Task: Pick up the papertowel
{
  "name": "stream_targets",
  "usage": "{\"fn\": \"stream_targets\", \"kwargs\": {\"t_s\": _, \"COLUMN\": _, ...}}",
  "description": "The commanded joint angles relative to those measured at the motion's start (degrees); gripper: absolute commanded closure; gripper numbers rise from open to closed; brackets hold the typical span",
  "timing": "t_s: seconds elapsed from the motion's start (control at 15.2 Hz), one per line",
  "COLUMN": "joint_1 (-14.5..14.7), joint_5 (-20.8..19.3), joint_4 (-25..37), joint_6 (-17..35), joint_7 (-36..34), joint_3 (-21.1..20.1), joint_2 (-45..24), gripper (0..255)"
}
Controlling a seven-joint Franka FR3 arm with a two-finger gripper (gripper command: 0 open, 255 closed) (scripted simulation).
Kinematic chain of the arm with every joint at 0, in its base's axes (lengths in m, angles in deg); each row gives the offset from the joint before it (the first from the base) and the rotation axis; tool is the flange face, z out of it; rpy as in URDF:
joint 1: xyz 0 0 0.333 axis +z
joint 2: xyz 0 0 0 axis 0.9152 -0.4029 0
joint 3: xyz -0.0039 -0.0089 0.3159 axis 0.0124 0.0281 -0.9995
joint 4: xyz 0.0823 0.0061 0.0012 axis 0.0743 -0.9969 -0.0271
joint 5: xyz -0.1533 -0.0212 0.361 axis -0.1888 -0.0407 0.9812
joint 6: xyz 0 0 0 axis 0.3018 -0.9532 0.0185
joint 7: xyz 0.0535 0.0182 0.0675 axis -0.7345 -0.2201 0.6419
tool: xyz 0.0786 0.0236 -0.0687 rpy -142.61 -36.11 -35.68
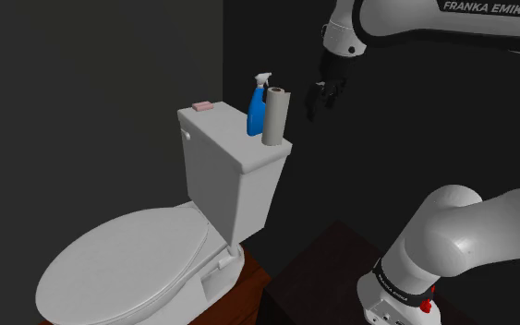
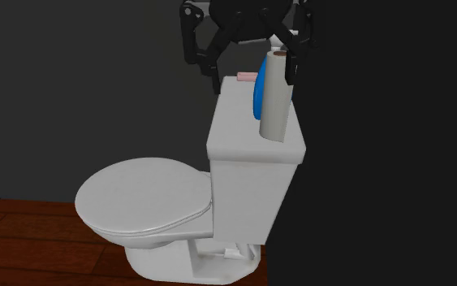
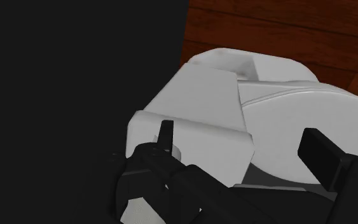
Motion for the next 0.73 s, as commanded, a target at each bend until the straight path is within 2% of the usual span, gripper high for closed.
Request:
{"fn": "stream_targets", "kwargs": {"t_s": 0.0, "joint_1": 0.0, "joint_5": 0.0, "joint_4": 0.0, "joint_6": 0.0, "joint_7": 0.0, "joint_3": 0.0, "joint_2": 0.0, "gripper": 0}}
{"fn": "stream_targets", "kwargs": {"t_s": 0.66, "joint_1": -1.9, "joint_5": 1.2, "joint_4": 21.3, "joint_6": 0.7, "joint_7": 3.4, "joint_3": 4.1, "joint_2": -25.4, "gripper": 0}}
